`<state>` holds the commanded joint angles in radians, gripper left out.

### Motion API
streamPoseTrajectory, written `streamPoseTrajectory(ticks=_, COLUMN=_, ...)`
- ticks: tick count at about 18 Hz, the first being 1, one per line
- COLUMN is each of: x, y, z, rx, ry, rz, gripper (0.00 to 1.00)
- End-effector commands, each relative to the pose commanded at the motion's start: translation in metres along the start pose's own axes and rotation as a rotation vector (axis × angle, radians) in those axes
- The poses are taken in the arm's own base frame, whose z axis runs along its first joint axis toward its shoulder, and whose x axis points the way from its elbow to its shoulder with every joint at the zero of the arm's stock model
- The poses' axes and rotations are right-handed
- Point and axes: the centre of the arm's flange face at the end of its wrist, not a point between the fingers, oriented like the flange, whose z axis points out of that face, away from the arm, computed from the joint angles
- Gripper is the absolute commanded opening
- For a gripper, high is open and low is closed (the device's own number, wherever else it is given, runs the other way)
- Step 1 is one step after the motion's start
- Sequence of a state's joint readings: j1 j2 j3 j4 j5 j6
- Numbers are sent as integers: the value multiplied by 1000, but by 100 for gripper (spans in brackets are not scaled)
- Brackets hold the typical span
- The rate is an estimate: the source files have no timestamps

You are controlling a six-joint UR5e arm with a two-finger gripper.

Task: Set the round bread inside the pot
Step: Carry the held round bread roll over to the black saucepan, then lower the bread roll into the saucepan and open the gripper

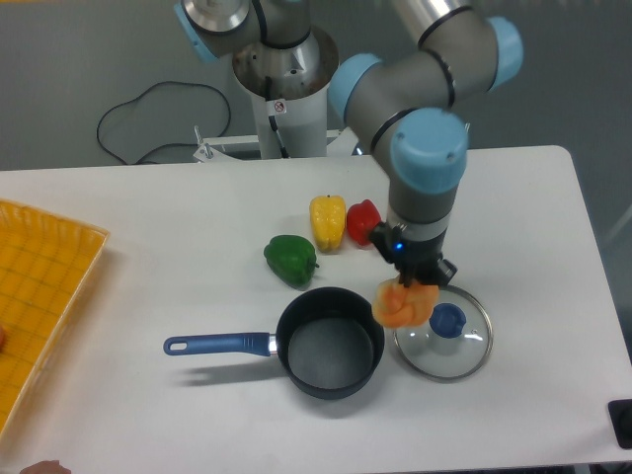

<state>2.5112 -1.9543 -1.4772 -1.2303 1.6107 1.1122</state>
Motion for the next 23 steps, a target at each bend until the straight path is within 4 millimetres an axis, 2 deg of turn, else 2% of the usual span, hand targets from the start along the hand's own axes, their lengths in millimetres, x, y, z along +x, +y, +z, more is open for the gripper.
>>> streamPoseTrajectory(ticks=6, x=24, y=-33, z=7, rx=-1, ry=11, rz=-6, gripper=10)
streamPoseTrajectory(ticks=11, x=36, y=-45, z=18, rx=-10, ry=27, rz=-2, gripper=10)
streamPoseTrajectory(ticks=15, x=42, y=-54, z=22, rx=-10, ry=28, rz=1, gripper=17)
streamPoseTrajectory(ticks=16, x=43, y=-57, z=22, rx=-2, ry=13, rz=-1, gripper=23)
streamPoseTrajectory(ticks=18, x=44, y=-66, z=26, rx=7, ry=-3, rz=3, gripper=49)
streamPoseTrajectory(ticks=19, x=43, y=-67, z=29, rx=9, ry=-6, rz=1, gripper=52)
streamPoseTrajectory(ticks=20, x=43, y=-68, z=29, rx=12, ry=-10, rz=2, gripper=60)
streamPoseTrajectory(ticks=23, x=43, y=-69, z=34, rx=7, ry=-11, rz=4, gripper=68)
